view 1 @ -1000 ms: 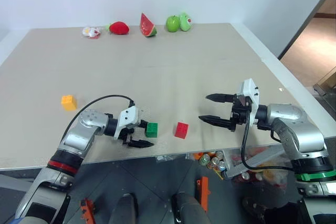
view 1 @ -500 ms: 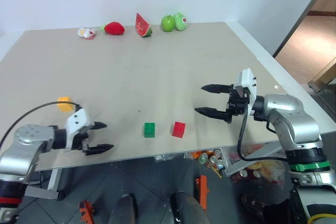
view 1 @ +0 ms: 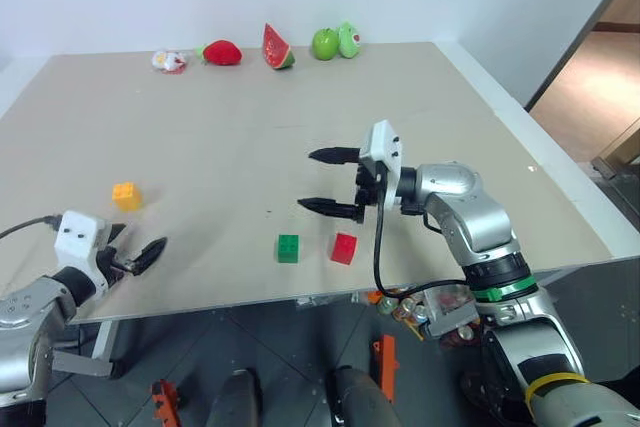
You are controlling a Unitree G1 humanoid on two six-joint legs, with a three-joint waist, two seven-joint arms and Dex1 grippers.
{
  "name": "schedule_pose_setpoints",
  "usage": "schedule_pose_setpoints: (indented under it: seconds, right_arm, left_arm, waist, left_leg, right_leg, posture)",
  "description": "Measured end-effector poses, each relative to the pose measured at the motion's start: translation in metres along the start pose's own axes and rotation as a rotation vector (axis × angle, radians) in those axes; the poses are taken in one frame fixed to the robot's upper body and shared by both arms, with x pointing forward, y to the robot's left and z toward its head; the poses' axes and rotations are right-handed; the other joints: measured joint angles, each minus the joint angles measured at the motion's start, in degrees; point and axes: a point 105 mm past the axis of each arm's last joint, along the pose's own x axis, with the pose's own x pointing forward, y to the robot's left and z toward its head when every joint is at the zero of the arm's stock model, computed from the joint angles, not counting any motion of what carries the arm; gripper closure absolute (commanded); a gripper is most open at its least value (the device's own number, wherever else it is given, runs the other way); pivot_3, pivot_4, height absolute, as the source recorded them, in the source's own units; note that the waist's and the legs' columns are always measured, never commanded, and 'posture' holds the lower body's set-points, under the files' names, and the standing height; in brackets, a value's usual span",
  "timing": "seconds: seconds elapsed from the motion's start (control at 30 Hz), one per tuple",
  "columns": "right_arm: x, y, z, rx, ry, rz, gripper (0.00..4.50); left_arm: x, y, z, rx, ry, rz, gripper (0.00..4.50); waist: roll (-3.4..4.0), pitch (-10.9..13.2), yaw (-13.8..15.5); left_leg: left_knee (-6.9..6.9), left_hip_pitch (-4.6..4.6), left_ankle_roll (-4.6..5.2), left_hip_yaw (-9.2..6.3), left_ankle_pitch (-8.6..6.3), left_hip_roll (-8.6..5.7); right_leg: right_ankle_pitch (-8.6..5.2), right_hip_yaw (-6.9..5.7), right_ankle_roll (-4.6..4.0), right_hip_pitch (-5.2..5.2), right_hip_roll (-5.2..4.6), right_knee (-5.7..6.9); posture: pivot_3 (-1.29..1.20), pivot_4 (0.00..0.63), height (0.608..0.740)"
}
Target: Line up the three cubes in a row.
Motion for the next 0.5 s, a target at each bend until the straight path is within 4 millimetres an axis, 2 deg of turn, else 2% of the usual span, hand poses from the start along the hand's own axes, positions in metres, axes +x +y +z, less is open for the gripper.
schedule_pose_setpoints:
  seconds: [0.17, 0.33, 0.5]
  right_arm:
    - [0.0, 0.002, 0.001, -0.018, -0.003, 0.019, 0.0]
    - [0.0, 0.003, 0.0, -0.018, -0.005, 0.022, 0.0]
    - [-0.001, 0.004, -0.004, -0.005, -0.001, 0.012, 0.0]
  left_arm:
    - [0.007, 0.013, 0.002, -0.015, -0.008, 0.087, 0.04]
    - [0.026, 0.03, 0.008, -0.052, -0.013, 0.163, 0.04]
    - [0.041, 0.035, 0.015, -0.069, -0.014, 0.181, 0.04]
  waist:
    - [-0.01, -0.01, -0.08]
    - [-0.02, -0.01, -0.08]
    - [-0.03, -0.02, -0.07]
  left_leg:
    - [0.01, 0.06, -0.05, 0.04, -0.03, 0.01]
    - [0.01, 0.07, -0.03, 0.03, -0.02, 0.01]
    - [-0.02, 0.03, -0.03, 0.05, -0.01, 0.01]
  right_leg:
    - [0.05, -0.05, -0.07, 0.0, -0.04, 0.0]
    - [0.08, -0.12, -0.1, 0.01, -0.04, 0.0]
    - [0.05, -0.12, -0.05, 0.01, -0.04, 0.0]
  posture:
    - [0.0, 0.15, 0.74]
    - [0.0, 0.15, 0.74]
    - [0.0, 0.15, 0.74]
